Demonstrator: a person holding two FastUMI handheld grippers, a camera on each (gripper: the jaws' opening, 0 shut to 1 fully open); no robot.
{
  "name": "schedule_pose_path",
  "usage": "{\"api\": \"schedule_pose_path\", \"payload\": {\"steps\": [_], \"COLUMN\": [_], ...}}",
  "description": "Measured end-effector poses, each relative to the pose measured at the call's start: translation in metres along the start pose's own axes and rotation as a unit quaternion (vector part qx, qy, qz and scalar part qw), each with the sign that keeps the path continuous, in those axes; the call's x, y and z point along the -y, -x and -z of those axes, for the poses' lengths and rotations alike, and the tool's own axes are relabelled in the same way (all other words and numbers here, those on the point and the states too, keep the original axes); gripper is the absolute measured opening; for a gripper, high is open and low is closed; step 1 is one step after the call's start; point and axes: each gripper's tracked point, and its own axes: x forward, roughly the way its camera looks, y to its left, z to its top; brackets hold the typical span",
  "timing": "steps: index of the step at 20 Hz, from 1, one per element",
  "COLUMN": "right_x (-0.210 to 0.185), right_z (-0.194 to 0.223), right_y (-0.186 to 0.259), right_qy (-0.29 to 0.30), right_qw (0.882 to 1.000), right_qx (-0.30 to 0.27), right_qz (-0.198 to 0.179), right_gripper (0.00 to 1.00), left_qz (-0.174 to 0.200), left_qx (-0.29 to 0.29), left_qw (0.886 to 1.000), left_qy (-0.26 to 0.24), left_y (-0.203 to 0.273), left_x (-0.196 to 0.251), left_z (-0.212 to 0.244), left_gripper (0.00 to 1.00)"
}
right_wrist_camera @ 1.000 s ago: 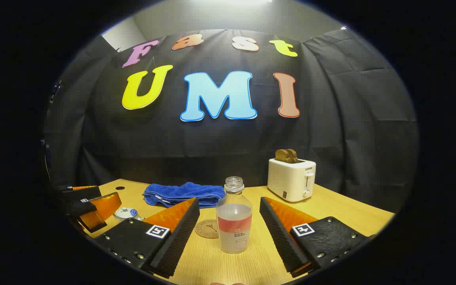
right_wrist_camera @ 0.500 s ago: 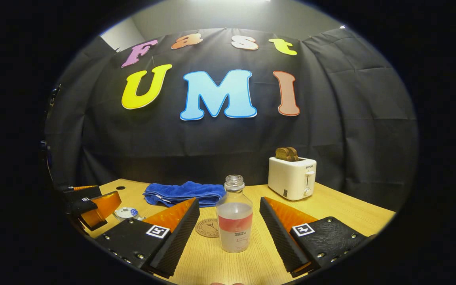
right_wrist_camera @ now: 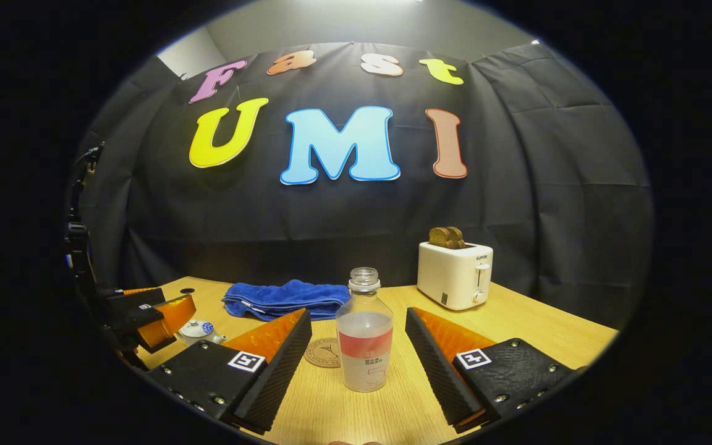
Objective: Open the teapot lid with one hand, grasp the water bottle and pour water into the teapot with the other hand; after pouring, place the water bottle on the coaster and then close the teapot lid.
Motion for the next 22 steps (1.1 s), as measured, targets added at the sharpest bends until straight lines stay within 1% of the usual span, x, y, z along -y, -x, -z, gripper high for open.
{"api": "schedule_pose_path", "payload": {"steps": [4, 7, 8, 13, 22], "right_x": [0.007, 0.013, 0.014, 0.021, 0.035], "right_z": [0.009, 0.017, 0.018, 0.025, 0.032], "right_y": [0.001, 0.002, 0.001, 0.002, 0.002], "right_qy": [-0.005, -0.01, -0.012, -0.017, -0.032], "right_qw": [1.0, 1.0, 1.0, 0.999, 0.998], "right_qx": [-0.011, -0.02, -0.023, -0.03, -0.038], "right_qz": [0.007, 0.013, 0.014, 0.022, 0.035], "right_gripper": [0.96, 0.96, 0.96, 0.96, 0.97], "left_qz": [-0.002, 0.0, -0.003, 0.002, 0.001], "left_qx": [-0.011, -0.018, -0.021, -0.043, -0.057], "left_qw": [1.0, 1.0, 1.0, 0.999, 0.998], "left_qy": [-0.007, -0.006, -0.007, -0.009, -0.031], "left_y": [-0.02, -0.029, -0.031, -0.035, -0.038], "left_x": [-0.005, -0.005, -0.007, -0.004, 0.002], "left_z": [0.01, 0.018, 0.023, 0.038, 0.046], "left_gripper": [0.92, 0.85, 0.79, 0.68, 0.67]}}
